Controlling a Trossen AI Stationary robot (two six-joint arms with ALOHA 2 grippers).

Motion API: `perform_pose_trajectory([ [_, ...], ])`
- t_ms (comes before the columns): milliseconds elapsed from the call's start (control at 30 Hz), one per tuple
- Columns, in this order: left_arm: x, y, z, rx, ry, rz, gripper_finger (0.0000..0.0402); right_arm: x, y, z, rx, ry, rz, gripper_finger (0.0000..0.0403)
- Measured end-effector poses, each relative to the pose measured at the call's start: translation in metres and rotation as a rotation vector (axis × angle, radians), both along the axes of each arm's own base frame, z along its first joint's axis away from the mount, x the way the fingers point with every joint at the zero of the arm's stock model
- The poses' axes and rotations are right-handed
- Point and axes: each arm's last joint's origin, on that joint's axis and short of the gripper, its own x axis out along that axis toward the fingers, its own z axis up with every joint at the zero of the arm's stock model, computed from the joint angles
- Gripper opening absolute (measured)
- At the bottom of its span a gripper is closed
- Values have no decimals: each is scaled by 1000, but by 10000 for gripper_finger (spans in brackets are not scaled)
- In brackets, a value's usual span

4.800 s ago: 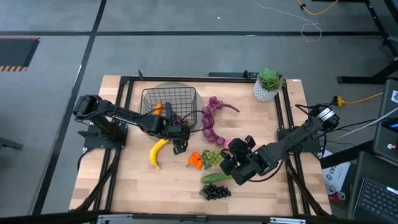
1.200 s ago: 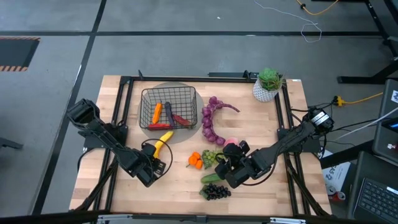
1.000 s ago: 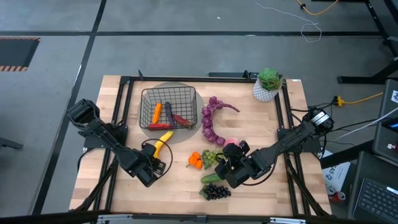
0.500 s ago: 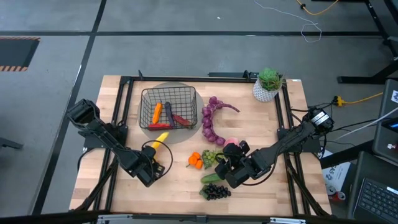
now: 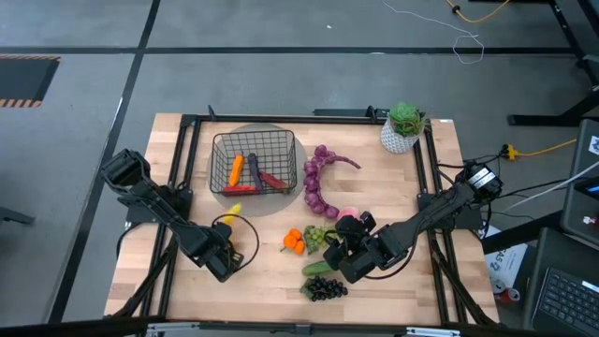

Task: Build produce basket
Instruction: Put the banana into the wire basket

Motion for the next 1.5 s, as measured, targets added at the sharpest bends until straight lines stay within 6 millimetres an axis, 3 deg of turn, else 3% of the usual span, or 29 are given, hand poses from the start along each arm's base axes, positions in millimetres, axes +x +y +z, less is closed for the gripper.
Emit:
perform_pose_trajectory([
  [333, -8, -12, 3, -88, 73, -38, 206, 0, 0, 0, 0, 0, 0, 221],
  [667, 4, -30, 38, -113, 15, -144, 204, 0, 0, 0, -6, -4, -2, 221],
  [800, 3, -18, 50, 32, 80, -135, 204, 0, 0, 0, -8, -5, -3, 221],
  [1033, 5, 8, 53, 213, 159, -118, 204, 0, 0, 0, -8, -5, -3, 221],
  [1233, 19, 24, 43, 233, 108, -139, 204, 0, 0, 0, -8, -5, -3, 221],
  [1500, 9, 42, 20, 262, 199, -105, 204, 0, 0, 0, -6, -4, -2, 221],
])
